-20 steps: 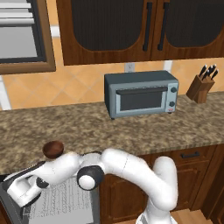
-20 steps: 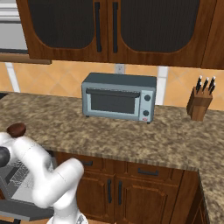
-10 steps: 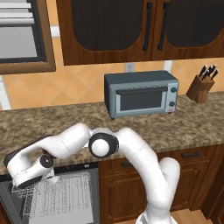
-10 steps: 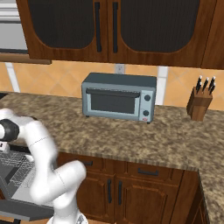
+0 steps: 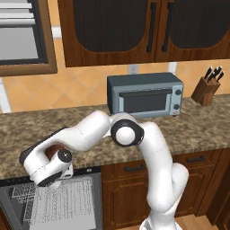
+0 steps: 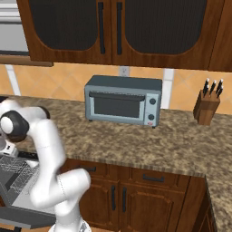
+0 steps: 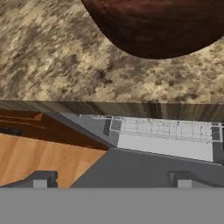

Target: Pick up the cup and bowl from the counter, place them in the dishwasher, and close the dishwasher door.

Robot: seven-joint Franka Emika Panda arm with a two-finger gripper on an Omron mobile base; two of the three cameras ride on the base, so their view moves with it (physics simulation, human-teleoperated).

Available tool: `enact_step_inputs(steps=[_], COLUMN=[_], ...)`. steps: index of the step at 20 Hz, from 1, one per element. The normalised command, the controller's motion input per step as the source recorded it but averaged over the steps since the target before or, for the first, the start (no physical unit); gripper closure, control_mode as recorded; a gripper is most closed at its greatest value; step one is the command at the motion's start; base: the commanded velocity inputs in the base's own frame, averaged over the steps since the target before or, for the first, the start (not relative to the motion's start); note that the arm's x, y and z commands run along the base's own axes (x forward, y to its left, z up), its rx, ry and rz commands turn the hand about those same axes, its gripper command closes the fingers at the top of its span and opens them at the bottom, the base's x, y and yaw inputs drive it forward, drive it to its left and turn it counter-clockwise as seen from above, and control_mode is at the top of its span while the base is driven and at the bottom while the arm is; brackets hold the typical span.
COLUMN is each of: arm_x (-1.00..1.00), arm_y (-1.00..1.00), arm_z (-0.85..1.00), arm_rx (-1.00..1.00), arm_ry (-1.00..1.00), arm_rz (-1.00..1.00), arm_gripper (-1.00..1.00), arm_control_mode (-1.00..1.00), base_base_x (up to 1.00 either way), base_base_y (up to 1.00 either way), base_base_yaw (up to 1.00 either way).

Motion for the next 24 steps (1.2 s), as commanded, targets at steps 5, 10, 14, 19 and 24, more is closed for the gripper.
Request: enact_step_inputs(steps=[5,10,14,19,24], arm_x=[0.0,0.09,0.39,0.65,0.88], arm_y=[-0.33,-0.19,-0.1,-0.01,0.04], arm_z=[0.78,0.87,0.6,0.59,0.21], arm_rx=[-0.11,-0.04,-0.01,-0.03,-0.08], arm_ry=[-0.03,0.06,0.15,0.18,0.12], arm_rz=[-0.29,-0.28,-0.17,-0.1,-0.01], arm_gripper=[-1.0,-1.0,-1.0,-1.0,-1.0], arm_control_mode=[-1.0,-1.0,-1.0,-1.0,-1.0], base_base_x=[0.0,0.0,0.0,0.0,0.0], base_base_y=[0.0,0.0,0.0,0.0,0.0], base_base_yaw=[0.0,0.0,0.0,0.0,0.0])
